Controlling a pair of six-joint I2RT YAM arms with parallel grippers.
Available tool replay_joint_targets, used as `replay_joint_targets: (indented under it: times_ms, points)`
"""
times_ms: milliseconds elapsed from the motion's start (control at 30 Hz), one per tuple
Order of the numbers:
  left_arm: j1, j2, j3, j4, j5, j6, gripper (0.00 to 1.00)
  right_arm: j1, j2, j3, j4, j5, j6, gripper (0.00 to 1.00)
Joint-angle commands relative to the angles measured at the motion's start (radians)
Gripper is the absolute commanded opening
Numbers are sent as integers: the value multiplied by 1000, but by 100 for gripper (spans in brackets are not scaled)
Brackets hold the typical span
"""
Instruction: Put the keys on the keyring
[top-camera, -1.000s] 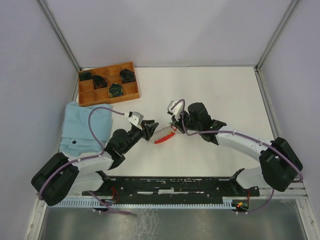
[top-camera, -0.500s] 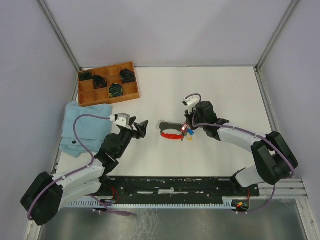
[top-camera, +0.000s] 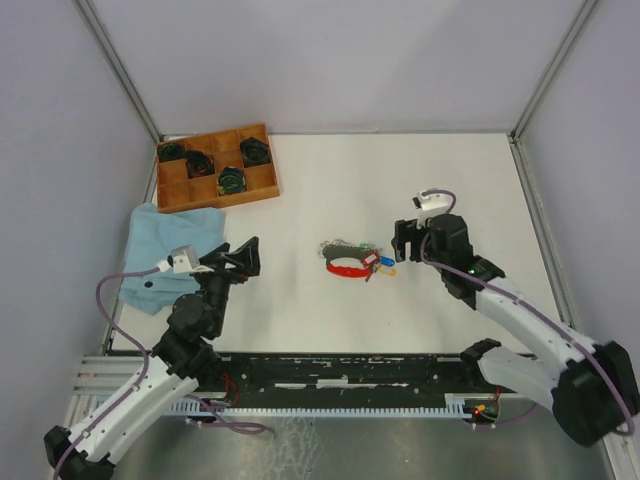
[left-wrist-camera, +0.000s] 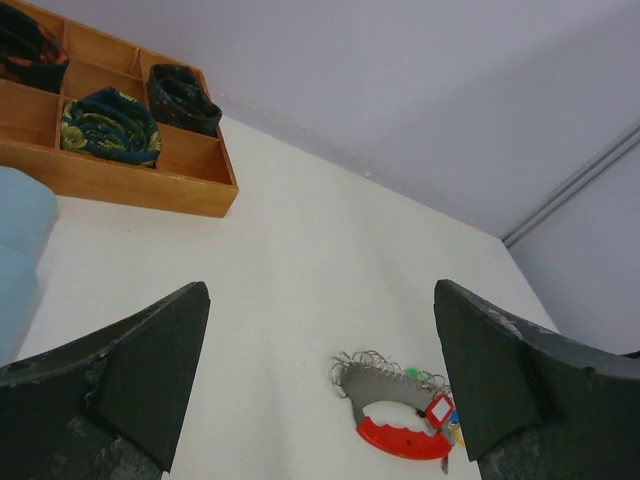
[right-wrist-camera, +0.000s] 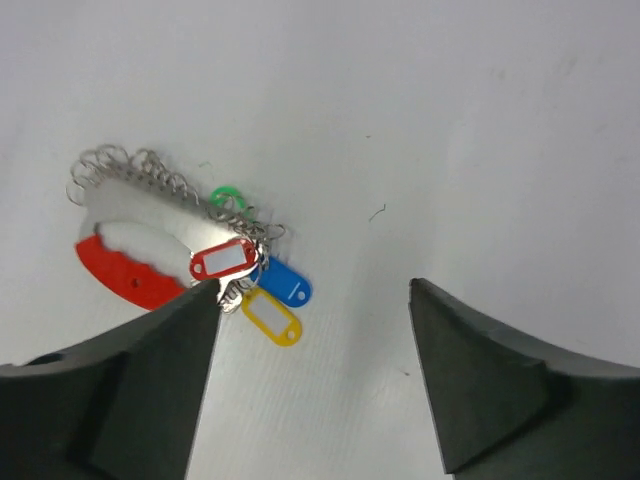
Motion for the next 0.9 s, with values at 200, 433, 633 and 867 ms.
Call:
replay_joint_targets:
  times_ms: [200, 433, 633, 867]
  points:
    - [4, -229, 315, -633, -56, -192, 99, -1, -606, -72, -243, 139, 85, 100]
    - [2, -253, 503, -808, 58, -20, 99, 0, -795, -15, -415, 197, 115, 100]
    - [3, -230, 527, -816, 195, 113, 99, 0, -834, -20, -449, 205, 127, 100]
    - [3, -206, 498, -811, 240, 139, 99, 0, -844, -23, -472, 201, 129, 100]
